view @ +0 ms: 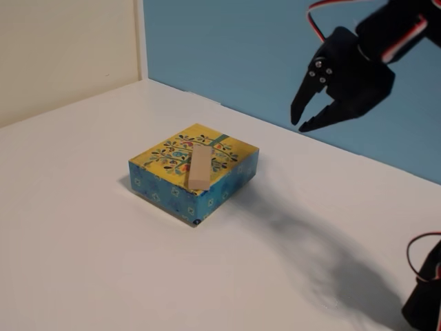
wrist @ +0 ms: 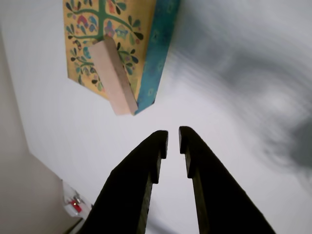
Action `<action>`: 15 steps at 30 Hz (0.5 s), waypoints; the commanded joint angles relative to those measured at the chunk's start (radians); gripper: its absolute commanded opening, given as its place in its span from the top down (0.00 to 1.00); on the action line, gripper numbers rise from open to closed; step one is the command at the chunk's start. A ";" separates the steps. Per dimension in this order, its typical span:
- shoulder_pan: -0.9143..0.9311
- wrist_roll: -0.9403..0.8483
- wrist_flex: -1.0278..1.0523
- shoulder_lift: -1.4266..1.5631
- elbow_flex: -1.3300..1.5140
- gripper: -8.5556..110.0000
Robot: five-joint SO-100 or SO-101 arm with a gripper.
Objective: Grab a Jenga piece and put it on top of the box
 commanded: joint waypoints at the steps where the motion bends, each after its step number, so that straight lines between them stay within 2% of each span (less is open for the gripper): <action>1: 0.015 0.006 -0.083 0.097 0.086 0.93; 6: 0.035 0.017 -0.238 0.256 0.313 0.93; 15: 0.034 0.020 -0.393 0.545 0.607 0.93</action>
